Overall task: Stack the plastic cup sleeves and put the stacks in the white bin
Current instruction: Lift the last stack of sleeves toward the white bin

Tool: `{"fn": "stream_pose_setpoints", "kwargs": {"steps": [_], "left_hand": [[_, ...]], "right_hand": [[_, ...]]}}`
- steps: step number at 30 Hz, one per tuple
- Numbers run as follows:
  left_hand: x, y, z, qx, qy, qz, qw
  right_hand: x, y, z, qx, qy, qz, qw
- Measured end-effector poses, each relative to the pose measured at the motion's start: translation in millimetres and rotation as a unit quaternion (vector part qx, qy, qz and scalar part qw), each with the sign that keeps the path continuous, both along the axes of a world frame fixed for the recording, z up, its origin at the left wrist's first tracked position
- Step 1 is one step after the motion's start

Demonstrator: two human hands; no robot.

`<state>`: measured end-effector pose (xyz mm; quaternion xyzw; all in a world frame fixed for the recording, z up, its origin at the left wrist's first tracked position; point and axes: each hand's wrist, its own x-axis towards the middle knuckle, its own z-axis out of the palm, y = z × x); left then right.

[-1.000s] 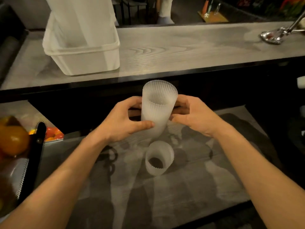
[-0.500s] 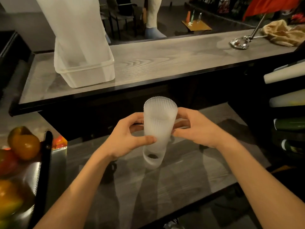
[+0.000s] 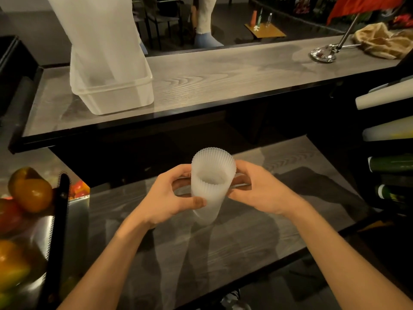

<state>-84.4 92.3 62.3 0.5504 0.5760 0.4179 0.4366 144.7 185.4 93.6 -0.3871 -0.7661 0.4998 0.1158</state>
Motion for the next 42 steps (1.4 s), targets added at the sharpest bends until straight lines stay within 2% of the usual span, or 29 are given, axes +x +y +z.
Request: {"fn": "stream_pose_setpoints", "kwargs": {"steps": [4, 9, 16, 23, 32, 38, 42], "left_hand": [[-3, -4, -22, -0.048, 0.015, -0.014, 0.999], [8, -4, -48, -0.114, 0.045, 0.001, 0.992], [10, 0, -43, -0.066, 0.071, 0.013, 0.995], [-2, 14, 18, 0.016, 0.078, 0.043, 0.996], [-41, 15, 167, 0.088, 0.011, 0.107, 0.990], [-70, 4, 261, 0.166, 0.048, 0.237, 0.956], [-87, 6, 285, 0.191, 0.060, 0.309, 0.930]], "right_hand": [[-4, -6, -21, 0.011, -0.046, 0.007, 0.999], [-9, -9, -61, -0.056, -0.049, -0.032, 0.997], [-9, -3, -61, -0.053, -0.011, -0.048, 0.997], [-18, 17, 10, 0.010, 0.022, -0.012, 1.000], [-67, 39, 153, 0.099, 0.138, 0.040, 0.985], [-127, 43, 234, 0.197, 0.207, 0.062, 0.956], [-165, 45, 253, 0.225, 0.236, 0.049, 0.944]]}}
